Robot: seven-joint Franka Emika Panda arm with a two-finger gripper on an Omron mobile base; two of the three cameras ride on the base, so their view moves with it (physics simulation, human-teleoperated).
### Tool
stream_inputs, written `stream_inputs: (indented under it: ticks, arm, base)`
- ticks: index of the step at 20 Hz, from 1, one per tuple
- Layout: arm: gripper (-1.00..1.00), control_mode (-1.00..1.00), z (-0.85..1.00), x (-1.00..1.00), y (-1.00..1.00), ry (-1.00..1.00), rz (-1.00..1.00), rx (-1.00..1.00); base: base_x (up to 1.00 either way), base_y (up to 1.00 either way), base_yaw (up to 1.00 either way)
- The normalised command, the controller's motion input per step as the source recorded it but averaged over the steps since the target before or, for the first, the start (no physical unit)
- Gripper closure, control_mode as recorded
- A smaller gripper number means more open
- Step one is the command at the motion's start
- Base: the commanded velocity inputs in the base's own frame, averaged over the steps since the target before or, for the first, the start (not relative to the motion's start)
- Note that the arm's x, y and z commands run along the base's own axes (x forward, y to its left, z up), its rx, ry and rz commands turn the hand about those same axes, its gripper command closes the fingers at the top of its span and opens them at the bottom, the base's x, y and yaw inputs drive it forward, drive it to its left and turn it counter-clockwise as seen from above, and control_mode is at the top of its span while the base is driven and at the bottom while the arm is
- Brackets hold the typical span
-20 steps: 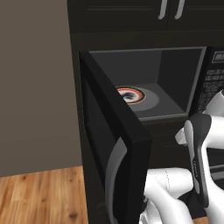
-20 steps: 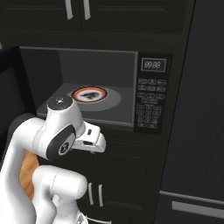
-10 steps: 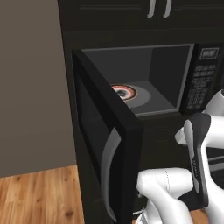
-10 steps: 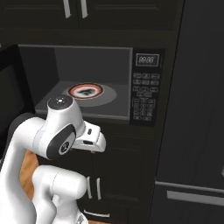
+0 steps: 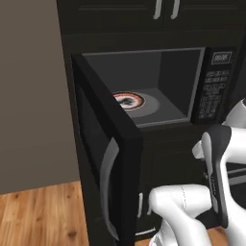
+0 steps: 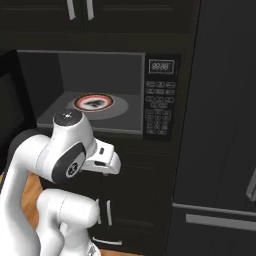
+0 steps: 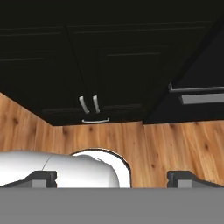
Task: Pick the corn from the counter and place it in the microwave. Then turn on the microwave.
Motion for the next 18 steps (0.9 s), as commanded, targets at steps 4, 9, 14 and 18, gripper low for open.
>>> stream_inputs:
  ticks: [4, 9, 14, 18]
  arm:
    - [-1.0, 1.0, 0.0, 0.0, 0.0, 0.0, 0.0, 0.0]
    - [-1.0, 1.0, 0.0, 0.0, 0.0, 0.0, 0.0, 0.0]
    - [-1.0, 1.0, 0.0, 0.0, 0.0, 0.0, 0.0, 0.0]
    - [-1.0, 1.0, 0.0, 0.0, 0.0, 0.0, 0.0, 0.0]
  base:
    - [0.0, -0.56, 0.01]
    - [-0.02, -0.63, 0.02]
    - [-0.11, -0.66, 0.03]
    - [-0.1, -0.66, 0.03]
